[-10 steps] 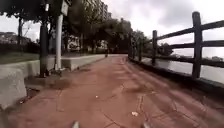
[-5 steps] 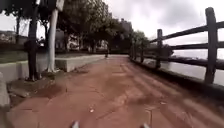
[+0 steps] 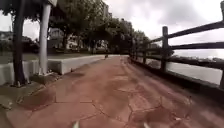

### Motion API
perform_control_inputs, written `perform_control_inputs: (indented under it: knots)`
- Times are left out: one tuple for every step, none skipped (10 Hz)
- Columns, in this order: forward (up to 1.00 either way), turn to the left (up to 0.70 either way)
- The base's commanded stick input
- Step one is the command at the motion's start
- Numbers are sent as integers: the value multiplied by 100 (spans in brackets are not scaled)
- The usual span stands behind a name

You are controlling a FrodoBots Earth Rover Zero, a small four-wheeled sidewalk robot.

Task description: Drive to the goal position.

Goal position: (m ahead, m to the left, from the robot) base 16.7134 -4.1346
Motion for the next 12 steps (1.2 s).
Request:
perform_control_inputs:
  knots:
    - [70,0]
    - [70,0]
    - [70,0]
    - [70,0]
    - [70,0]
    - [70,0]
    - [70,0]
    - [70,0]
    - [70,0]
    - [70,0]
    - [70,0]
    - [70,0]
